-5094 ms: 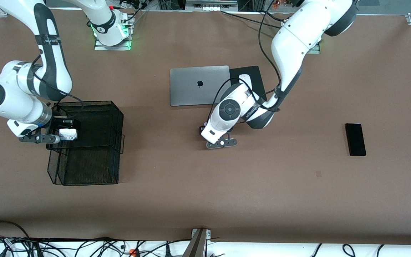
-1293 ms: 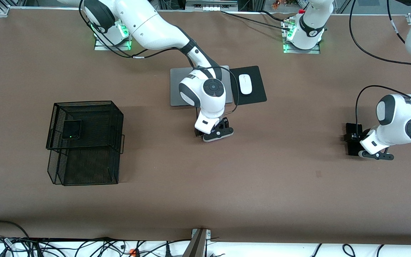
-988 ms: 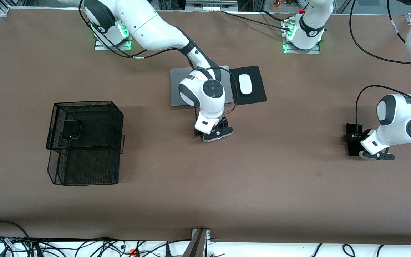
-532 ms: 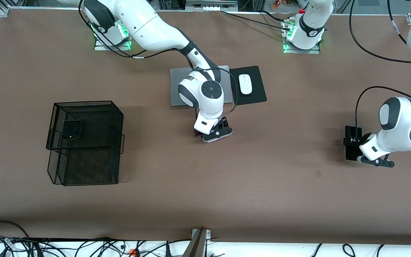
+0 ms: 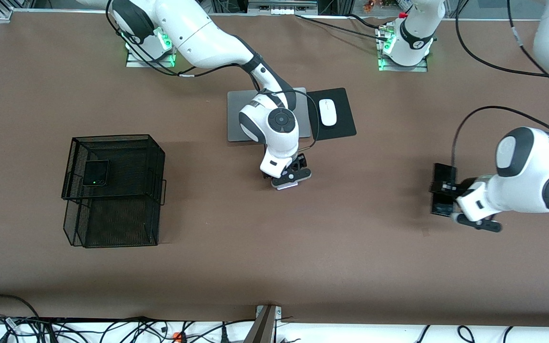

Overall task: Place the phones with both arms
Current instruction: 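Carry the white phone into the organizer while the left gripper moves the slab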

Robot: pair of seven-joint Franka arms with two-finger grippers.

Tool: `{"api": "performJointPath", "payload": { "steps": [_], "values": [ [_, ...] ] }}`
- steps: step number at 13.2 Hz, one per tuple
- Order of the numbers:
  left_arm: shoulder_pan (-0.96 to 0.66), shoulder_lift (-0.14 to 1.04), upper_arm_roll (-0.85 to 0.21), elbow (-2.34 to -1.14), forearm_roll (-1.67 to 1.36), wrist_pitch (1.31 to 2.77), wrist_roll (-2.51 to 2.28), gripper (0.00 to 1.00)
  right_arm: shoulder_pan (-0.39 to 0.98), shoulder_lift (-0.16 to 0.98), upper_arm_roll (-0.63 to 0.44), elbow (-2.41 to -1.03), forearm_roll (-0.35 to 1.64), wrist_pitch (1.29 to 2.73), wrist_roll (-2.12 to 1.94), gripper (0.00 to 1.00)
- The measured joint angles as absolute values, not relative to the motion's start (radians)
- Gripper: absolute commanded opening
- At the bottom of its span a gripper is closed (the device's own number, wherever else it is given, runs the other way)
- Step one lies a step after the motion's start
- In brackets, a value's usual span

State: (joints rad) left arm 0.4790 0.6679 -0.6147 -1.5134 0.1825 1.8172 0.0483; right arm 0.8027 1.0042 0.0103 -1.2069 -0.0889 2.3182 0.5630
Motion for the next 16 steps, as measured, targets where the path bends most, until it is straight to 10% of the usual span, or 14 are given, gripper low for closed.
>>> {"api": "performJointPath", "payload": {
  "steps": [1,3,5,9,16],
  "values": [
    [0.459,0.669,-0.614,-1.514,0.132,1.815,0.047,0.28,0.802,1.005,0.01,-1.211,-0.088,2.333,0.563,0.97],
    [0.43,0.676,-0.614,-1.514,0.082,1.814,0.033,0.28,0.8,1.005,0.01,-1.221,-0.087,2.347,0.564,0.4],
    [0.404,0.681,-0.614,-1.513,0.074,1.814,-0.008,0.28,0.799,1.002,0.01,-1.222,-0.086,2.348,0.567,0.08],
    [0.354,0.687,-0.614,-1.503,0.072,1.815,-0.071,0.28,0.789,0.993,0.011,-1.212,-0.082,2.324,0.568,0.03],
    [0.133,0.724,-0.615,-1.437,0.061,1.863,-0.395,0.28,0.698,0.665,0.002,-1.173,-0.031,1.819,0.497,0.0]
  ]
}}
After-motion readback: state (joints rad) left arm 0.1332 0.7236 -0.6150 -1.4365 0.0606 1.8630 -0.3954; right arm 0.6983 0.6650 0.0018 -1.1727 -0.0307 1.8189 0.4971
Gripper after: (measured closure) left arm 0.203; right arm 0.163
